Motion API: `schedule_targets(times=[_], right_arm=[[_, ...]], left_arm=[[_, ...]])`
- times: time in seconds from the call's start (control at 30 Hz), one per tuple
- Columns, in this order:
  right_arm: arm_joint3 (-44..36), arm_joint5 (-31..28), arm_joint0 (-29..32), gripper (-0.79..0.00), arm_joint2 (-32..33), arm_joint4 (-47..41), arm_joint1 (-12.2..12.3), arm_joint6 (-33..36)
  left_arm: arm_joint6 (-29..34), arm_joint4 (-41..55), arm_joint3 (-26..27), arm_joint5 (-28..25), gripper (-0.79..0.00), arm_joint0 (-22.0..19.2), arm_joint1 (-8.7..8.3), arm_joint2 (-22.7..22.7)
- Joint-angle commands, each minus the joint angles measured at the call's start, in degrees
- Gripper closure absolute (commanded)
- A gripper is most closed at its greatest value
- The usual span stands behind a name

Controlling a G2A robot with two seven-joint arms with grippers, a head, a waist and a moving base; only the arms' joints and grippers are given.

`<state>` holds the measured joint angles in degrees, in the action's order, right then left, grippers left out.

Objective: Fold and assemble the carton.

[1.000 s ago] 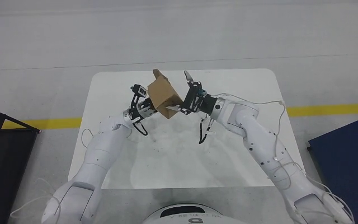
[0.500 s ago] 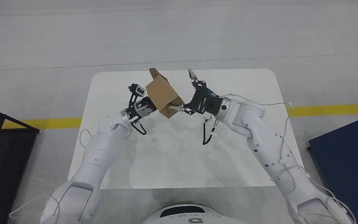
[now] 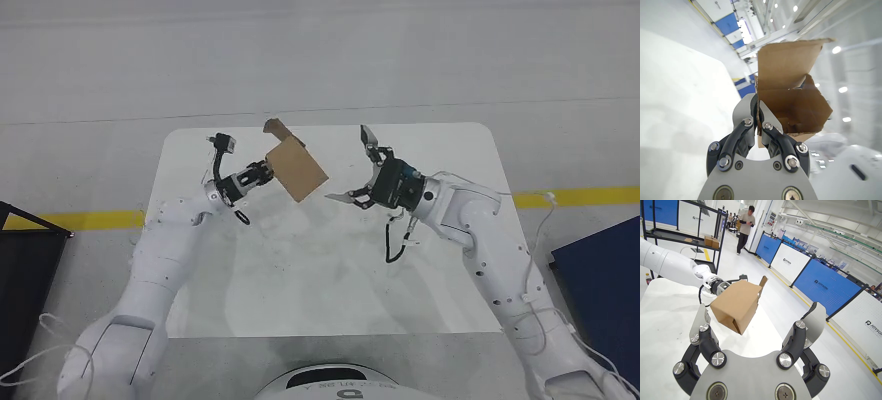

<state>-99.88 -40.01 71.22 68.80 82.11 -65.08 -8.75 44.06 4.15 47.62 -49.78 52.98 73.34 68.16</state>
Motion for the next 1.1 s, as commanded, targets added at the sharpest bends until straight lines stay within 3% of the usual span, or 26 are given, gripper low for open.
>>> schedule_targets(times=[0.0,0.23,0.4,0.5,0.53,0.57,0.6,0.67,0.7,0.93,1.07], right_arm=[[-0.18,0.26,0.15,-0.785,0.16,-0.08,0.04,0.33],[-1.69,3.43,0.59,-0.785,-0.42,2.94,0.08,5.14],[-2.21,5.92,-0.05,-0.785,-2.28,4.59,-0.22,9.16],[-2.31,6.48,-0.04,-0.785,-2.23,4.54,-0.23,9.54],[-2.43,6.54,0.04,-0.785,-2.11,4.48,-0.21,9.50],[-2.51,6.58,0.16,-0.785,-2.00,4.46,-0.19,9.45],[-2.60,6.59,0.26,-0.785,-1.89,4.44,-0.16,9.43],[-2.79,6.66,0.45,-0.785,-1.70,4.49,-0.12,9.44],[-2.88,6.67,0.54,-0.785,-1.63,4.54,-0.09,9.44],[-3.57,7.32,1.35,-0.785,-0.80,4.62,0.07,9.52],[-3.98,7.53,1.92,-0.785,-0.33,4.71,0.18,9.01]], left_arm=[[-21.11,-35.73,7.22,12.26,0.000,4.30,0.56,-2.42],[-38.21,-63.01,17.25,33.31,0.000,8.87,0.70,-6.72],[-40.51,-66.09,21.59,38.15,0.000,10.85,0.92,-7.52],[-40.86,-64.25,23.40,36.46,0.000,12.04,0.87,-7.00],[-40.89,-63.82,23.96,35.53,-0.212,12.24,0.79,-6.66],[-40.90,-63.34,24.44,34.67,-0.323,12.57,0.71,-6.35],[-40.74,-62.13,25.05,33.22,-0.376,12.93,0.65,-6.07],[-39.80,-61.12,26.09,31.06,-0.680,13.38,0.42,-5.33],[-39.26,-61.29,26.65,30.39,-0.785,13.66,0.29,-5.10],[-34.92,-55.20,30.21,24.64,-0.785,16.37,-0.39,-2.80],[-32.93,-50.05,32.54,22.78,-0.785,19.01,-1.34,1.84]])
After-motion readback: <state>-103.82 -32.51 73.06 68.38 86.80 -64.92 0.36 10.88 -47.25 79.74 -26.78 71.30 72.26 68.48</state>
